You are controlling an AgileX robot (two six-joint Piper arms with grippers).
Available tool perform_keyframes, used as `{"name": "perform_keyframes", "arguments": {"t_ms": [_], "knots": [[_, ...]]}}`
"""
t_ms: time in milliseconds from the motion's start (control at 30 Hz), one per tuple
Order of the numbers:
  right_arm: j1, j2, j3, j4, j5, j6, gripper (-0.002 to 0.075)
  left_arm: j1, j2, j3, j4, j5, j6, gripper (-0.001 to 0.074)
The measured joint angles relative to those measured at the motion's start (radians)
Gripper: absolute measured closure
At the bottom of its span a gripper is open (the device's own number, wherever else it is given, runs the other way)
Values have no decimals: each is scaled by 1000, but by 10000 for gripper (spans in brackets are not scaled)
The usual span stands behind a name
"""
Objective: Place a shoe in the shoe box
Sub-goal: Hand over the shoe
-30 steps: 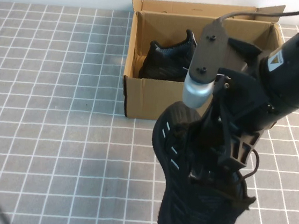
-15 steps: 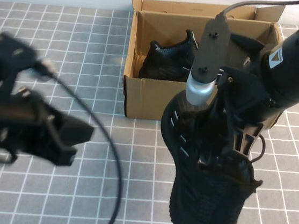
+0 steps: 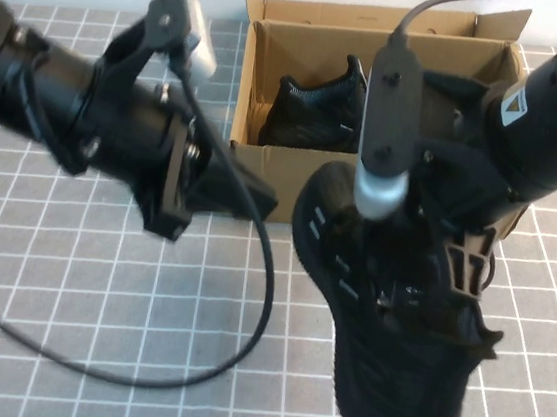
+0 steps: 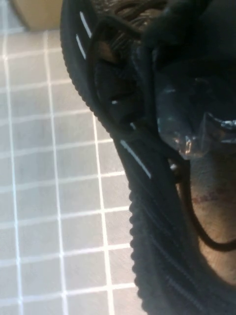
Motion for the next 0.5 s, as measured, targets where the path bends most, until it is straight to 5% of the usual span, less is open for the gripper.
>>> {"name": "perform_keyframes", "arguments": {"t_ms": [133, 367, 500], "knots": [[0, 0, 0, 45, 32, -152, 710, 0, 40, -66, 2, 4, 29, 675], [0, 0, 0, 55, 42, -346, 710, 0, 59, -89, -27, 10, 93, 383], [0, 0, 0, 53, 42, -426, 710, -5, 78, -89, -40, 12, 104, 325]]}}
